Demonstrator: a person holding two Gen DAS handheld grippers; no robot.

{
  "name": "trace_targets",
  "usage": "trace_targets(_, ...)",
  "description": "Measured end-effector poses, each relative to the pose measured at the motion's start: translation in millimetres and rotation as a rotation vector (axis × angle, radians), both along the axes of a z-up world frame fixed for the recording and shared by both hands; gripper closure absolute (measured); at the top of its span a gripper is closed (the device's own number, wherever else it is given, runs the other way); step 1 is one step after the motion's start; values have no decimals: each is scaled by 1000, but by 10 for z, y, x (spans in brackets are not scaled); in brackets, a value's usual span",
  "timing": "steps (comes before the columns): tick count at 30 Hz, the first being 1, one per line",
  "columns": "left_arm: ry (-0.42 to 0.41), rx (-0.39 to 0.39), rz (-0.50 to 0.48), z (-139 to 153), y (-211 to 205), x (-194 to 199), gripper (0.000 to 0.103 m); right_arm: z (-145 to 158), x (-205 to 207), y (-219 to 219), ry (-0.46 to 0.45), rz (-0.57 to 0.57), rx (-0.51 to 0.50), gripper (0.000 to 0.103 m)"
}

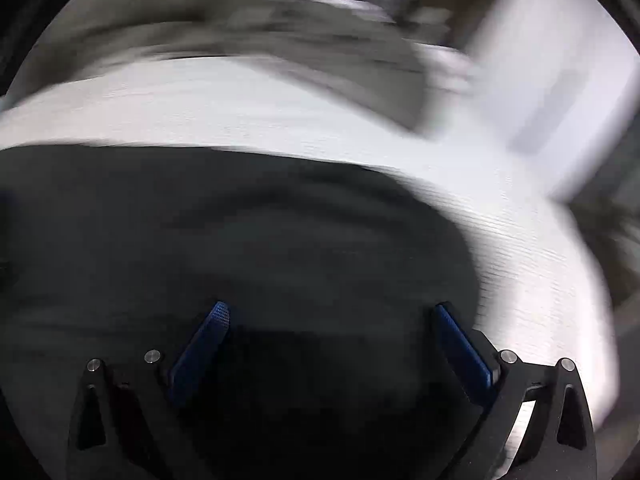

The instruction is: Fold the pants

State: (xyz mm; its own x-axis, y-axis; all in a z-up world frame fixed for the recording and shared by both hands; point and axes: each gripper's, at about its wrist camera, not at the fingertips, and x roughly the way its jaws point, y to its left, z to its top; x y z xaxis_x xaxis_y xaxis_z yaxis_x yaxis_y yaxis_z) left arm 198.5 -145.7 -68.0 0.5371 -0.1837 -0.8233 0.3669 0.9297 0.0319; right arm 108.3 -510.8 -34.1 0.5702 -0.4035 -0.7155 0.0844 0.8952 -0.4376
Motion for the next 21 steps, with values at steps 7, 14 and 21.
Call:
trace_targets(7, 4, -44, 203, 79, 461, 179, 0, 72, -153, -569, -87, -121, 208, 0)
trace_targets(14, -126, -53, 121, 365, 219, -6, 1, 464, -30, 71, -153, 67, 177, 0)
trace_targets(21, -60, 24, 79, 60, -8, 352, 1, -114, 344, 1062, 113, 375, 216, 1)
